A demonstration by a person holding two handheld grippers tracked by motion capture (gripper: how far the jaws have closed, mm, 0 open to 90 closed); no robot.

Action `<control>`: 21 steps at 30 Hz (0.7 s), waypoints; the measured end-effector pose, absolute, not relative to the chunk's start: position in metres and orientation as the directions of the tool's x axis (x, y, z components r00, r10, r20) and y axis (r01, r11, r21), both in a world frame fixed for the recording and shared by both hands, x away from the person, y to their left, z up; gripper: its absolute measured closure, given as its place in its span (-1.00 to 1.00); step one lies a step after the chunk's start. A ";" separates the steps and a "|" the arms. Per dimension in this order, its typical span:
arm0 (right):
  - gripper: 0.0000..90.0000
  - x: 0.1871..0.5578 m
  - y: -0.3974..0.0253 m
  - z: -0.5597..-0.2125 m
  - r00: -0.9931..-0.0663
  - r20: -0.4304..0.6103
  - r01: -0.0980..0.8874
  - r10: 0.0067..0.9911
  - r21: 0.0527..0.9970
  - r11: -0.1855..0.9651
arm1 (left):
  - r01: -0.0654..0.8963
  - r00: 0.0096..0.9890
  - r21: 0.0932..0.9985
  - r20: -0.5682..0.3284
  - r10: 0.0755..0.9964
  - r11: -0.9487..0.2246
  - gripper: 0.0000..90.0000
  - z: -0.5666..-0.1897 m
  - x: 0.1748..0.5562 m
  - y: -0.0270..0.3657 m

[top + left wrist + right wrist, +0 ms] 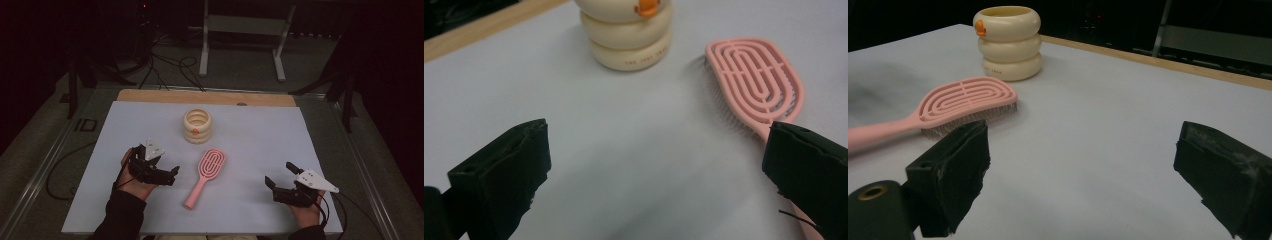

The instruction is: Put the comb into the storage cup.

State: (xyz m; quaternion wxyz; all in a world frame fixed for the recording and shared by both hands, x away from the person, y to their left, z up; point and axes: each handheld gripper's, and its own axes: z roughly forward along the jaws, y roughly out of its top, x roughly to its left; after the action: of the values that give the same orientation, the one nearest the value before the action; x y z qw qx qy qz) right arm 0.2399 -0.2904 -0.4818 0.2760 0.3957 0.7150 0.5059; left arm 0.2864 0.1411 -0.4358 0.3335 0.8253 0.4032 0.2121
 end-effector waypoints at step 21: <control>-0.83 0.242 -0.289 -0.482 -0.534 0.008 0.292 0.845 0.940 0.176 | 0.591 0.624 0.616 0.060 0.779 -0.521 -0.99 -0.443 0.304 0.112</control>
State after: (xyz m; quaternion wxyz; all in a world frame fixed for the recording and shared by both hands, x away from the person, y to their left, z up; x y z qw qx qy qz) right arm 0.2417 -0.2892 -0.4825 0.2744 0.3970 0.7160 0.5045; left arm 0.3038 0.1118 -0.4434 0.2815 0.8560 0.4003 0.1668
